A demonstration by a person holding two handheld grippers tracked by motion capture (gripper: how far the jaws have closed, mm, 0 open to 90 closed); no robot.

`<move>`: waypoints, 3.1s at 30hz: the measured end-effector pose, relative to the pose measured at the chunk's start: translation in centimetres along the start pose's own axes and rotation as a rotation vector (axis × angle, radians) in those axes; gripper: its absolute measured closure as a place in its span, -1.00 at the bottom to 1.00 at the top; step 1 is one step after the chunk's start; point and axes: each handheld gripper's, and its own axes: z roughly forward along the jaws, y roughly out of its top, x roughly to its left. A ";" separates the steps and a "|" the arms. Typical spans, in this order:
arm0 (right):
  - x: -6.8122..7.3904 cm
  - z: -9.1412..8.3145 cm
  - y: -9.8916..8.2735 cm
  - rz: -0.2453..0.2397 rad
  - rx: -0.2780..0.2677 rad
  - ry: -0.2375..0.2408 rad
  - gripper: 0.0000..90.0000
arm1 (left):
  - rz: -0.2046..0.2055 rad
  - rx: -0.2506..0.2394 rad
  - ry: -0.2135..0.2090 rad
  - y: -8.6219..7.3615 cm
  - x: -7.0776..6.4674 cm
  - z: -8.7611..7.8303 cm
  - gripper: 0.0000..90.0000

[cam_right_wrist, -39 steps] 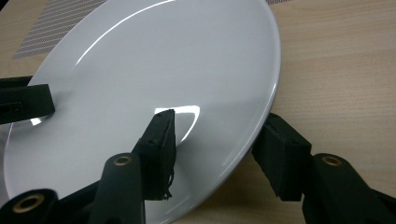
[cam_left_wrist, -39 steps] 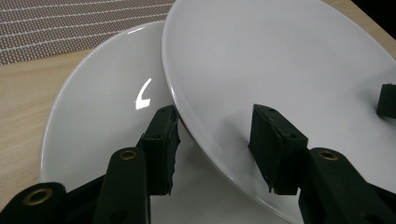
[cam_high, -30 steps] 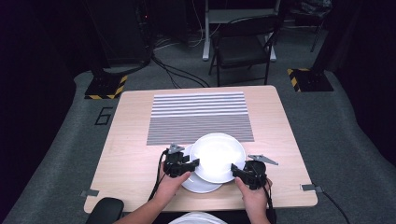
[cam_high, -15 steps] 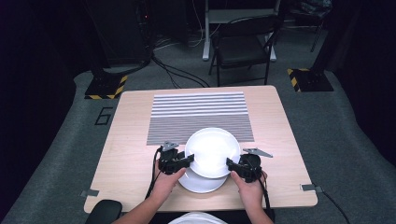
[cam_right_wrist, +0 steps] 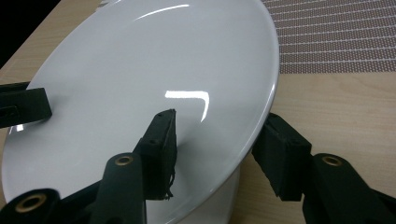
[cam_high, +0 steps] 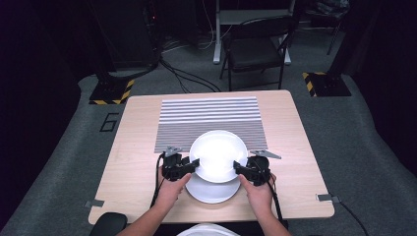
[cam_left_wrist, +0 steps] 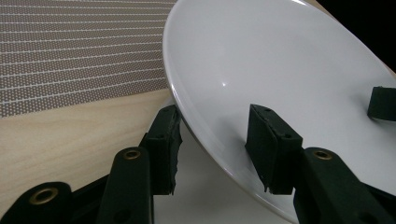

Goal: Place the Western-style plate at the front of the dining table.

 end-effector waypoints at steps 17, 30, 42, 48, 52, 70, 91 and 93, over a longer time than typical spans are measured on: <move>1.3 1.1 2.1 -0.057 -0.014 0.013 0.10 | -0.024 -0.028 0.034 1.3 1.2 -0.6 0.21; 1.6 2.0 3.0 -0.062 0.003 0.026 0.10 | -0.030 -0.035 0.049 1.9 1.9 -0.5 0.22; 1.9 2.5 4.1 -0.071 -0.015 0.030 0.10 | -0.024 -0.058 0.062 3.0 2.3 -0.5 0.24; 2.0 2.7 4.5 -0.071 -0.019 0.031 0.10 | -0.026 -0.058 0.058 3.4 2.6 -0.3 0.25; 1.9 2.8 4.8 -0.073 -0.021 0.032 0.10 | -0.029 -0.059 0.054 3.7 2.7 -0.2 0.25; 1.4 3.6 6.6 -0.077 -0.032 0.023 0.10 | -0.017 -0.062 0.059 5.3 2.7 0.5 0.25; 1.6 4.7 8.6 -0.085 -0.029 0.028 0.12 | -0.013 -0.067 0.077 7.0 3.5 1.0 0.26; 1.6 4.8 8.8 -0.090 -0.030 0.028 0.12 | -0.018 -0.070 0.076 7.1 3.5 1.0 0.26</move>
